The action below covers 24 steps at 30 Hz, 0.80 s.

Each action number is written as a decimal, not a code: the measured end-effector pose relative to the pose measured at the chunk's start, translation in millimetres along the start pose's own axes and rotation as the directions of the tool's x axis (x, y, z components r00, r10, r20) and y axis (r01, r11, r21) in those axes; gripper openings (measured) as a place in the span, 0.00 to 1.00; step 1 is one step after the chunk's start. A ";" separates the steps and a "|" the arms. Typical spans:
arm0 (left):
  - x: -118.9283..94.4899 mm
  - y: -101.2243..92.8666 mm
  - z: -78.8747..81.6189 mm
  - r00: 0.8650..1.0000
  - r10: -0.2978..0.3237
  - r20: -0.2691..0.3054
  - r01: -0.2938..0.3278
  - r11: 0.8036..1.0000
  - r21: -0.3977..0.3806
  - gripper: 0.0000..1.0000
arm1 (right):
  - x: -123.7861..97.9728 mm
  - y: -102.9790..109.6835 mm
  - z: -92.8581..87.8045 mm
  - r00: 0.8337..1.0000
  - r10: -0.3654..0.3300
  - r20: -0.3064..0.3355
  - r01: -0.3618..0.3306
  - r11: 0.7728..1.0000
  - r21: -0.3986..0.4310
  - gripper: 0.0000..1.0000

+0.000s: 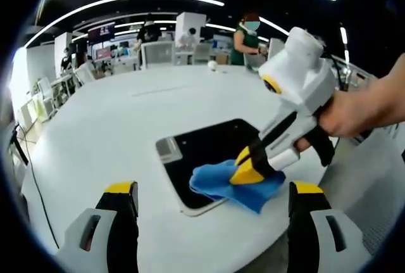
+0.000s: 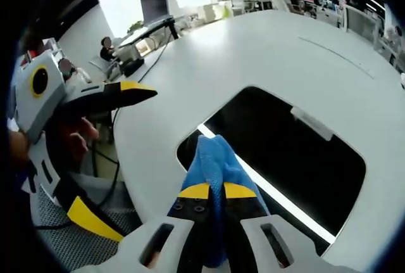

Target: Wipe the mirror surface with the cleaning cloth until all visible marks leave the cleaned area.

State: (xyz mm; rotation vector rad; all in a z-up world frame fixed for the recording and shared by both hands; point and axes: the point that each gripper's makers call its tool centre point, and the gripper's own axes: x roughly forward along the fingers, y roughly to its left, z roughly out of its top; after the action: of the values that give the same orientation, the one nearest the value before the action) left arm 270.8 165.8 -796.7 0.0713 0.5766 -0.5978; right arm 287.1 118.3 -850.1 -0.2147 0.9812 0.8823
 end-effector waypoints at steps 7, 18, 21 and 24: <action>0.5 0.8 -1.0 1.000 0.003 -0.002 -0.003 1.000 -0.002 0.99 | 0.3 0.0 -0.2 1.000 0.001 -0.005 -0.001 1.000 -0.004 0.00; 0.2 0.5 -1.9 1.000 0.003 -0.003 -0.003 1.000 -0.008 0.99 | 0.0 -0.5 0.1 1.000 0.011 -0.007 -0.011 1.000 -0.001 0.01; -0.2 0.7 -1.9 1.000 0.005 -0.002 -0.005 1.000 -0.009 0.99 | -0.2 -0.6 0.0 1.000 0.010 -0.007 -0.010 1.000 -0.009 0.01; -0.4 1.0 -2.4 1.000 0.006 -0.004 -0.006 1.000 -0.013 0.99 | -0.3 -1.3 0.2 1.000 0.013 -0.004 -0.013 1.000 -0.002 0.01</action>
State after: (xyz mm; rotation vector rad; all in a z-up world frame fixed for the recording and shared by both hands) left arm 269.8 167.3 -798.6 0.0622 0.5839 -0.5884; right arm 288.0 117.4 -850.0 -0.2121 0.9864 0.8955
